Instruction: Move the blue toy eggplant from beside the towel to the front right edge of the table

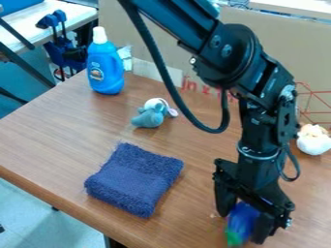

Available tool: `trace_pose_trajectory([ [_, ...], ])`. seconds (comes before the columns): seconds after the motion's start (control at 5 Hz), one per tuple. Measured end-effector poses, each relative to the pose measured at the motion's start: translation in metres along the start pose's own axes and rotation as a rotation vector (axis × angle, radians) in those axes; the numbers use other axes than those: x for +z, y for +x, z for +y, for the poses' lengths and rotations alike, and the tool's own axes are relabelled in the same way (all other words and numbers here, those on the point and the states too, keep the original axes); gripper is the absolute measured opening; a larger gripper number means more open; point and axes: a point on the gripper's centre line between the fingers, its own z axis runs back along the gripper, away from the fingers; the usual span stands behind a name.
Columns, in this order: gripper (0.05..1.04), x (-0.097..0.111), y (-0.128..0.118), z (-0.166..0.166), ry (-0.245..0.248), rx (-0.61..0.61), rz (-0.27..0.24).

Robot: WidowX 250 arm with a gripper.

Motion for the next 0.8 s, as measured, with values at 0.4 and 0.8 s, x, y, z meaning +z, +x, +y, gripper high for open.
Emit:
trace_pose_trajectory([
  [0.4,1.003,0.052,-0.004,0.003,0.007,0.003,-0.140],
  [0.8,1.002,0.137,-0.051,0.033,0.203,0.100,-0.167],
])
